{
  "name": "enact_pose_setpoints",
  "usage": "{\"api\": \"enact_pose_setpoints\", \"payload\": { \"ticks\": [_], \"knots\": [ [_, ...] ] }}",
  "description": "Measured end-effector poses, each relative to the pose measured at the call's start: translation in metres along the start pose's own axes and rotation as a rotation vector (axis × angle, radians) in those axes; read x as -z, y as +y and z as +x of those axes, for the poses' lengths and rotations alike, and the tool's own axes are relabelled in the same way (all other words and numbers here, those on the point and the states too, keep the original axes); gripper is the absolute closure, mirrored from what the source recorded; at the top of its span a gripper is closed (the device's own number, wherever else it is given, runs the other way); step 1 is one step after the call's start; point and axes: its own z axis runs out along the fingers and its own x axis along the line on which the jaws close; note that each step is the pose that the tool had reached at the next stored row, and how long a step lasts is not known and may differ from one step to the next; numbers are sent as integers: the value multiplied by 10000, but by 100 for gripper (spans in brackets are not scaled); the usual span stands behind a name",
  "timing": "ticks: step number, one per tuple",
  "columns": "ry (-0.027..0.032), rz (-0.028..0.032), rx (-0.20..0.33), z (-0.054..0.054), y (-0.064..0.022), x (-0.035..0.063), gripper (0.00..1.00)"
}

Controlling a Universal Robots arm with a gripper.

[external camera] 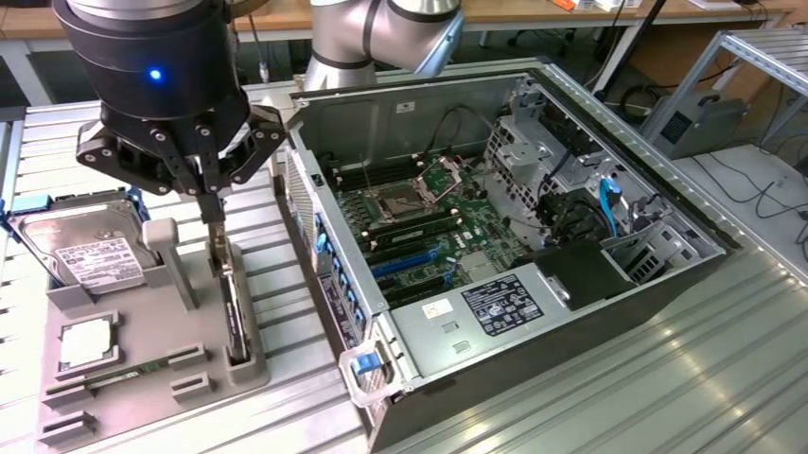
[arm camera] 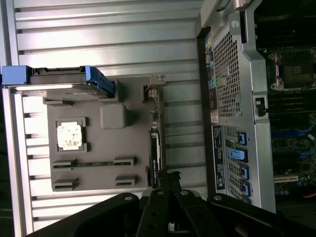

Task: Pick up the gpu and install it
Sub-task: 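Reach for the gpu, then pick up the gpu and move the gpu toward the slot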

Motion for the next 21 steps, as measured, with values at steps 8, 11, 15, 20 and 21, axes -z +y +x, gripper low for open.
{"api": "enact_pose_setpoints", "payload": {
  "ticks": [8, 11, 15, 20, 21],
  "knots": [
    [-3, -3, 1, 77, -16, 2, 89],
    [-3, -2, 1, 85, -17, 3, 89],
    [-3, -2, 1, 85, -17, 3, 89],
    [-3, -2, 1, 85, -17, 3, 89],
    [-2, -3, 1, 85, -17, 3, 89]
  ]
}}
